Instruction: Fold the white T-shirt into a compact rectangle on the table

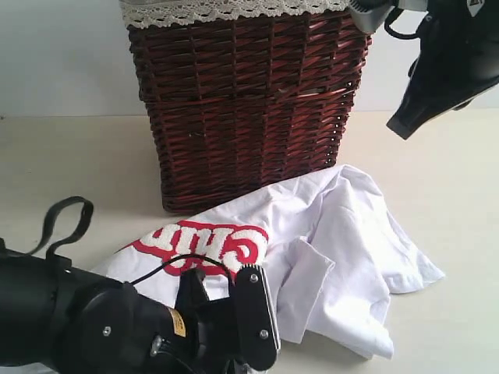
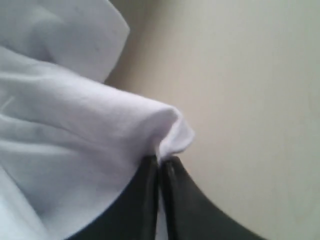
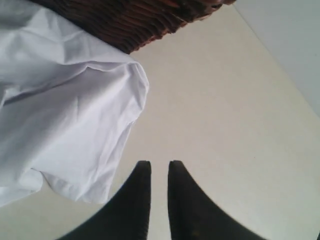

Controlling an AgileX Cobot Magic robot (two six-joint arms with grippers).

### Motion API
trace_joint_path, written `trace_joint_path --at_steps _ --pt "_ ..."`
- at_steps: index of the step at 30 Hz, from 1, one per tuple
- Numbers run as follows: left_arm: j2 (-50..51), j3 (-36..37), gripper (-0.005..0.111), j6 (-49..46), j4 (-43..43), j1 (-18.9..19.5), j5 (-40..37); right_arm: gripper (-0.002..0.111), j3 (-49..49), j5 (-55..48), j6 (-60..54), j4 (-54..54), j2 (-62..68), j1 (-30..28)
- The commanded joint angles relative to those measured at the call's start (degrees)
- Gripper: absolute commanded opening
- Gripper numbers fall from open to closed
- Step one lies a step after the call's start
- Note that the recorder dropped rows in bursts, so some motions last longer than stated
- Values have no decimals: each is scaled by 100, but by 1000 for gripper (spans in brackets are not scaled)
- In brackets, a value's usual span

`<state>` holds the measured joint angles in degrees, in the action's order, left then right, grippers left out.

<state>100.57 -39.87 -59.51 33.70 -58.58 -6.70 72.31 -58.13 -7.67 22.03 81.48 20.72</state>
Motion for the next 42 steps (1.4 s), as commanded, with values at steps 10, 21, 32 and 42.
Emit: trace_joint_path --at_steps 10,21,32,42 --pt "-2524 29 0 186 -451 1160 -775 0 -1275 745 -689 -2460 687 -1617" --pt "-3344 29 0 191 -894 2080 -1104 48 -1551 1549 -862 -2911 2144 -1887" --pt "-3819 29 0 191 -942 2831 -1314 47 -1551 2056 88 -1661 2508 -1887" --pt "-3869 29 0 191 -942 2829 -1408 22 -1551 1806 -626 -2332 3231 -1887"
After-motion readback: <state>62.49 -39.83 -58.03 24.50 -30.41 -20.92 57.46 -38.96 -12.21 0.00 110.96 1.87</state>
